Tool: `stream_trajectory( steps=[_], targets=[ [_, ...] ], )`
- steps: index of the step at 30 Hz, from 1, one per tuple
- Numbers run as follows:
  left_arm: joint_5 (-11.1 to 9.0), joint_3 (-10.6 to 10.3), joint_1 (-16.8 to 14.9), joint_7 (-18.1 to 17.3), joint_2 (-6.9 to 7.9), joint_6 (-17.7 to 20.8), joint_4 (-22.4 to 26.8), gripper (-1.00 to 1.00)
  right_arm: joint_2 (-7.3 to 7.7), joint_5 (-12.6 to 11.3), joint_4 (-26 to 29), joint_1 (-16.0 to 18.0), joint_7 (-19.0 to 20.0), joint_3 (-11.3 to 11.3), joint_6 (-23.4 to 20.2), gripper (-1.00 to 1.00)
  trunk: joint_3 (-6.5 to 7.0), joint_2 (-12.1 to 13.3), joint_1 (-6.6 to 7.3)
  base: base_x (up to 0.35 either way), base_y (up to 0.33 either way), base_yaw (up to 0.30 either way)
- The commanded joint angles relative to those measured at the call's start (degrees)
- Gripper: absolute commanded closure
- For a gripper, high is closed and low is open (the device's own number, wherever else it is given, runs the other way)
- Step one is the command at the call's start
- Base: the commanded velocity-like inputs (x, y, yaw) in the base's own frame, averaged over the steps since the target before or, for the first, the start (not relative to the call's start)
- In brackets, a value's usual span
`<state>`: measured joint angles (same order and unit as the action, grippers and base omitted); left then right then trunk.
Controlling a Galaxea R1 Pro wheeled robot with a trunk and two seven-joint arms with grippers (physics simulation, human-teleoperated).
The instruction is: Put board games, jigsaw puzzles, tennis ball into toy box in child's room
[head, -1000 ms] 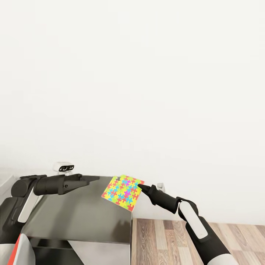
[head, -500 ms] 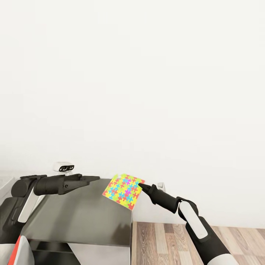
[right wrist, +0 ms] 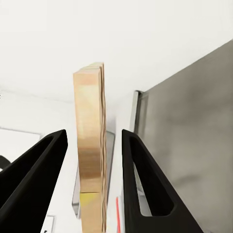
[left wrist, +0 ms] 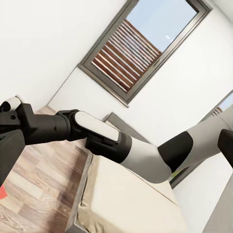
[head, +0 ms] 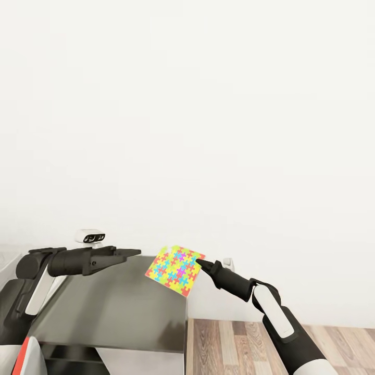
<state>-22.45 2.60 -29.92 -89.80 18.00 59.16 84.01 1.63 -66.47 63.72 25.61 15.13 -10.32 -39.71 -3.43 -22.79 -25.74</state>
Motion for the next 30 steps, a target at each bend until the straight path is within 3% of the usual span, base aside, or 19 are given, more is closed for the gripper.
stream_trajectory(
  steps=[1, 19, 21, 24, 26, 30],
  targets=[
    [0.01, -0.03, -0.05, -0.20, 0.02, 0.61, 0.01, -1.00, 0.04, 0.05, 0.00, 0.06, 0.17, -0.05, -0.10, 1.00, -0.03, -0.13, -0.04, 0.000, 0.000, 0.000],
    [0.30, 0.35, -0.14, -0.20, 0.34, 0.77, -0.06, -1.00, 0.12, 0.11, -0.33, 0.06, 0.17, 0.00, -0.10, 1.00, 1.68, -0.13, -0.04, 0.000, 0.000, 0.000],
    [1.85, 0.37, -0.29, -0.20, 0.36, 0.84, -0.12, -1.00, 0.12, 0.11, -0.50, 0.06, 0.17, 0.02, -0.10, 1.00, 1.87, -0.13, -0.04, 0.000, 0.000, 0.000],
    [6.40, 0.54, -1.66, -0.20, 0.47, 0.84, -0.15, -1.00, 0.13, 0.12, -0.59, 0.06, 0.17, 0.03, -0.04, 1.00, 2.16, -0.13, -0.04, 0.000, 0.000, 0.000],
    [9.75, 0.56, -5.29, -0.20, 0.82, 0.84, -0.45, -1.00, 0.13, 0.12, -0.61, 0.06, 0.17, 0.03, -0.02, 1.00, 2.35, -0.13, -0.04, 0.000, 0.000, 0.000],
    [13.50, 0.57, -10.61, -0.20, 2.24, 0.84, -1.34, -1.00, 0.13, 0.12, -0.67, 0.06, 0.17, 0.10, -0.01, 1.00, 2.73, -0.13, -0.04, 0.000, 0.000, 0.000]
  ],
)
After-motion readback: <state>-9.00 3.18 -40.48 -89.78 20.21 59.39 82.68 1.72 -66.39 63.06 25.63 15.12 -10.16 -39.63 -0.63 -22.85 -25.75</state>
